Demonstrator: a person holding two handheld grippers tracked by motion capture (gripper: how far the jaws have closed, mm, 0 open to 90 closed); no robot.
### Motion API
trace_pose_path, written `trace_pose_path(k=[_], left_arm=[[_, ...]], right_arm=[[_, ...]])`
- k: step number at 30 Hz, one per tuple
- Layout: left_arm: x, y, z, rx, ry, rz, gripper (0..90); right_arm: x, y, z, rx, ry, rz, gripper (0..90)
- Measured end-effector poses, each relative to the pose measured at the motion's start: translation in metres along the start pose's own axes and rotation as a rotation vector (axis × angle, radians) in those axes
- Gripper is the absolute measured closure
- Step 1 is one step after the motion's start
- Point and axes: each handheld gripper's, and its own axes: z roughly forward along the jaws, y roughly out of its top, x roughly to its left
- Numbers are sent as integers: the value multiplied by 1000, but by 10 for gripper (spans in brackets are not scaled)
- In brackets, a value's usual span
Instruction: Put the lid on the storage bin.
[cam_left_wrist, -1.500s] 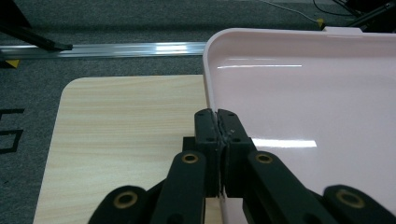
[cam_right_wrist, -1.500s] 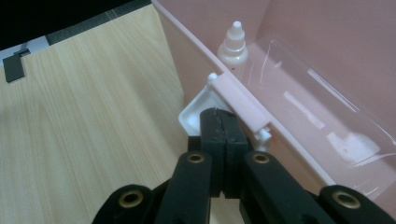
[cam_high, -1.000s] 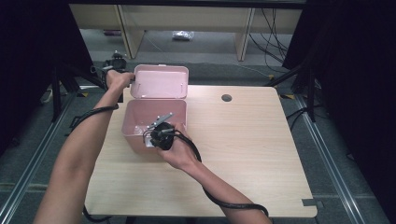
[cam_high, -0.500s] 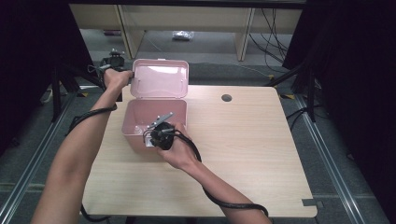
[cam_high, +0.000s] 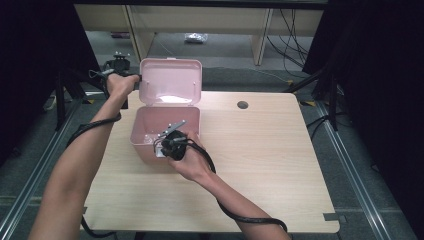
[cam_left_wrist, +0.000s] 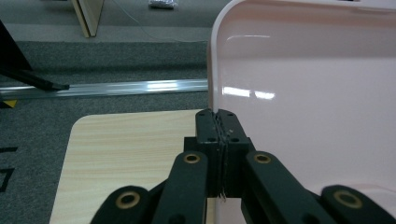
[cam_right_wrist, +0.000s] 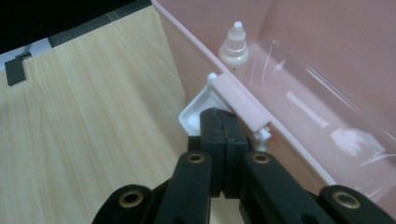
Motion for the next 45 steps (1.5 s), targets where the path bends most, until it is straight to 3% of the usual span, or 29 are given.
trace_pose_path(k=[2, 5, 8, 21, 23, 24, 31, 37, 40, 45], left_arm=[[0, -1, -3, -5, 0, 12, 889], [-1, -2, -6, -17, 0, 17, 889], [-2, -3, -9, -38, -3, 12, 889], [-5, -12, -23, -109, -14, 42, 890], [-5, -14, -26, -119, -15, 49, 890], [-5, -14, -27, -126, -17, 51, 890], [-6, -19, -33, -157, -18, 59, 889], [-5, -24, -37, -182, -19, 71, 889], [-5, -27, -39, -199, -19, 75, 889], [-5, -30, -43, -218, -19, 81, 889]], right_arm=[[2, 0, -1, 18, 1, 33, 900], [0, 0, 0, -4, 2, -6, 900], [1, 0, 1, -12, 0, 12, 900], [-2, 1, 0, -11, -6, -23, 900], [-2, 1, 0, -12, -9, -25, 900], [-1, 0, 0, -9, -1, 0, 900], [0, 0, 0, -6, -3, 4, 900], [-1, 0, 0, -8, -2, -3, 900], [-4, 1, 1, -22, -7, -32, 900], [-4, 0, 0, -19, -11, -20, 900]])
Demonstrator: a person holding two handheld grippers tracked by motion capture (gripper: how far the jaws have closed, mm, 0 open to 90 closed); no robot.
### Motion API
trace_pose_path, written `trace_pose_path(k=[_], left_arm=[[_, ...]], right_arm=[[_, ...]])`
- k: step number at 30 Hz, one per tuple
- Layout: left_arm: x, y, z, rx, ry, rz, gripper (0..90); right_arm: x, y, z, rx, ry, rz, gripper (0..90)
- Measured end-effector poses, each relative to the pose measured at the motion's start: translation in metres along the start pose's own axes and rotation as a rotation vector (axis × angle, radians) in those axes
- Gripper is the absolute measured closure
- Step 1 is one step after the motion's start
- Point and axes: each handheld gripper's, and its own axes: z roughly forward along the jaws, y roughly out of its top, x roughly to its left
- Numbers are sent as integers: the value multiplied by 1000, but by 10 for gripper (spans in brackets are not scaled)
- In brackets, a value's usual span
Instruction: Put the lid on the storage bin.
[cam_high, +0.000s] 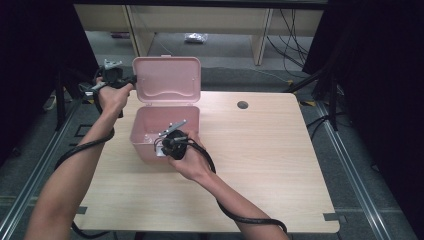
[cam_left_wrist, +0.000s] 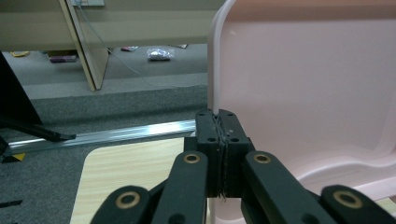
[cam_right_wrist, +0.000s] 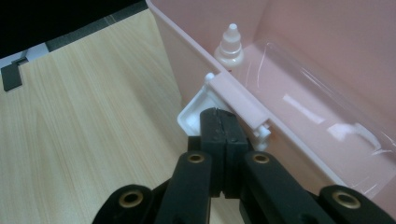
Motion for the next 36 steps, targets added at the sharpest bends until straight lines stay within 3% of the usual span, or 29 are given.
trace_pose_path(k=[3, 12, 13, 14, 17, 24, 29, 32, 36], left_arm=[[0, -1, -2, -8, -3, 8, 888], [-1, -7, -8, -40, 1, 21, 888], [-1, -7, -9, -42, 1, 20, 888], [-1, -8, -9, -46, 2, 21, 888], [-1, -11, -11, -61, 5, 25, 887], [0, -16, -15, -91, -1, 38, 887], [0, -20, -18, -108, 0, 44, 886], [0, -22, -20, -118, 2, 47, 886], [-1, -24, -22, -127, 4, 57, 885]], right_arm=[[-1, 0, 0, -4, -2, -21, 900], [-2, 0, 1, -8, -4, -17, 900], [-2, 0, 0, -4, -3, -15, 900], [0, 0, 0, 3, 5, 29, 900], [0, 0, 0, 6, 10, 44, 900], [-1, 0, 0, -1, 2, 34, 900], [0, 0, 1, -10, 6, 53, 900], [-3, 0, 1, -9, 0, 26, 900], [-2, 0, 0, 1, 4, 56, 900]])
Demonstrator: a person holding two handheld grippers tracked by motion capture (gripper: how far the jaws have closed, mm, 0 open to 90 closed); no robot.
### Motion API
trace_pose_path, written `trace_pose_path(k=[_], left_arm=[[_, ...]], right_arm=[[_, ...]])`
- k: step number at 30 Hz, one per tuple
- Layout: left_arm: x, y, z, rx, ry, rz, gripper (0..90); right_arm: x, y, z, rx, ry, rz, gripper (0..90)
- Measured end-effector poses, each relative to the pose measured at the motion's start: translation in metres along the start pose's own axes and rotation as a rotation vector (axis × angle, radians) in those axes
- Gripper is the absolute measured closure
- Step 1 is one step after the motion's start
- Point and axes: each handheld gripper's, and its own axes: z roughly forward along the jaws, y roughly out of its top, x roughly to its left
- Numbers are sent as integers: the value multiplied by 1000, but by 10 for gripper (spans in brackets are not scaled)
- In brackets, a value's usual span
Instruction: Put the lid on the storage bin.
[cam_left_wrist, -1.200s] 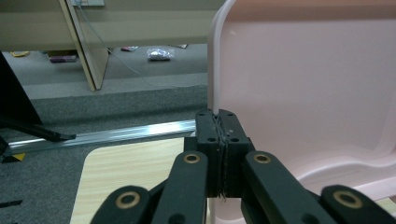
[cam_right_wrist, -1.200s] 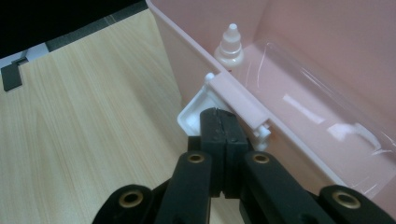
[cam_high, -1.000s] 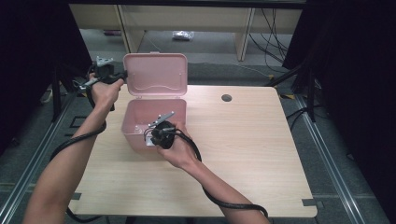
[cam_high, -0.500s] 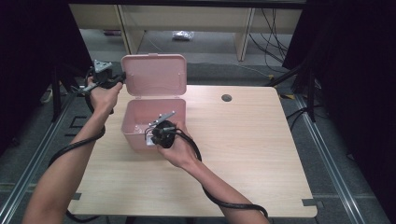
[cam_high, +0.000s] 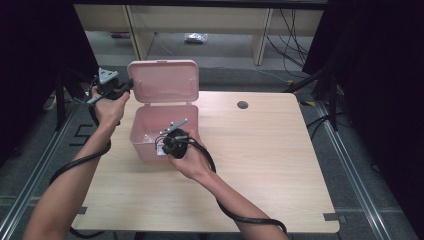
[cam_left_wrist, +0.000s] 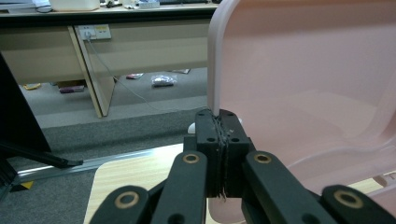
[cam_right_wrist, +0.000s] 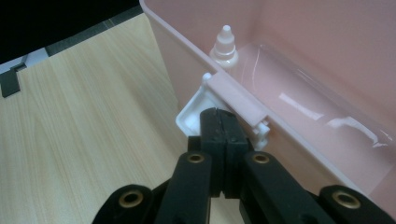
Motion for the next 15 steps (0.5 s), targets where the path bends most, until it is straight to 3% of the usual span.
trace_pose_path(k=[15], left_arm=[[-1, -9, -9, -40, -4, 21, 884]], right_arm=[[-1, 0, 0, -5, 1, 1, 900]])
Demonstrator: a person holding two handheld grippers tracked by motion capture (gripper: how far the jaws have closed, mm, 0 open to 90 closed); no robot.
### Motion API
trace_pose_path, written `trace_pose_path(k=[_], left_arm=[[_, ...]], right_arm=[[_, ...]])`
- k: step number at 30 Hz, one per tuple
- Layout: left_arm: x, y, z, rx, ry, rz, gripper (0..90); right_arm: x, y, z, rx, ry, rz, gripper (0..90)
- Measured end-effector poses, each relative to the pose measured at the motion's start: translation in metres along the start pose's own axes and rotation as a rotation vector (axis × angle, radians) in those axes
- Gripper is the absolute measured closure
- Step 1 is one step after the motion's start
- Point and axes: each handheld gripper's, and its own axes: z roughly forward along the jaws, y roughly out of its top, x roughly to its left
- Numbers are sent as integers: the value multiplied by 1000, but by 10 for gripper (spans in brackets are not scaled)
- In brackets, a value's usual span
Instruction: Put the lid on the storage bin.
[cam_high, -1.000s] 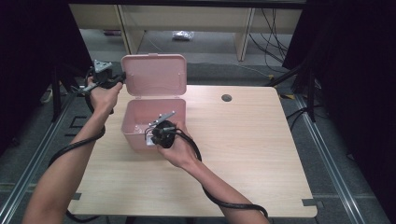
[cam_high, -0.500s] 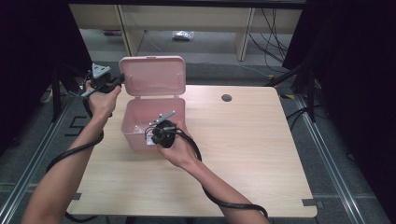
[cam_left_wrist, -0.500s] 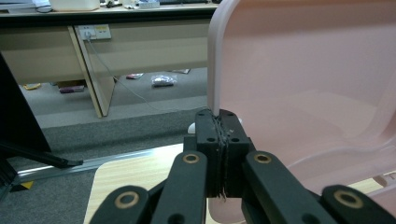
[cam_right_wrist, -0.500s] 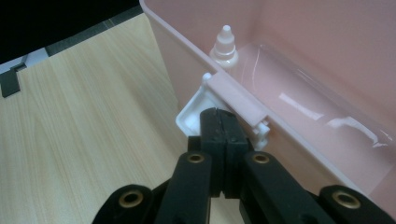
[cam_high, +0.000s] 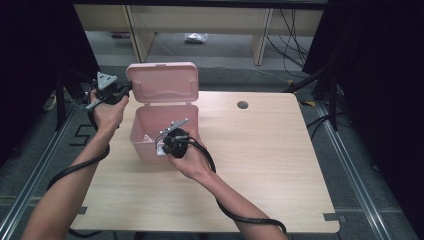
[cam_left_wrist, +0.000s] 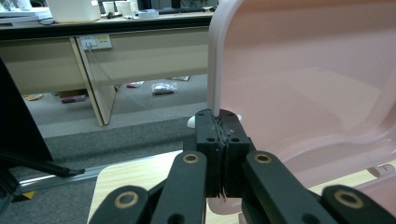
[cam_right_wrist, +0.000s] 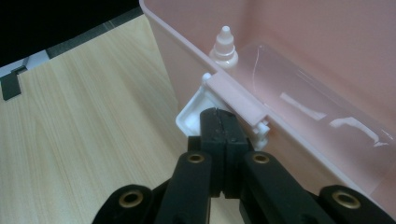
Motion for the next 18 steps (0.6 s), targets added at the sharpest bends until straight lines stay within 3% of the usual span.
trace_pose_path(k=[18], left_arm=[[-3, -9, -10, -37, 0, 21, 882]], right_arm=[[0, 0, 0, 3, -1, 8, 900]])
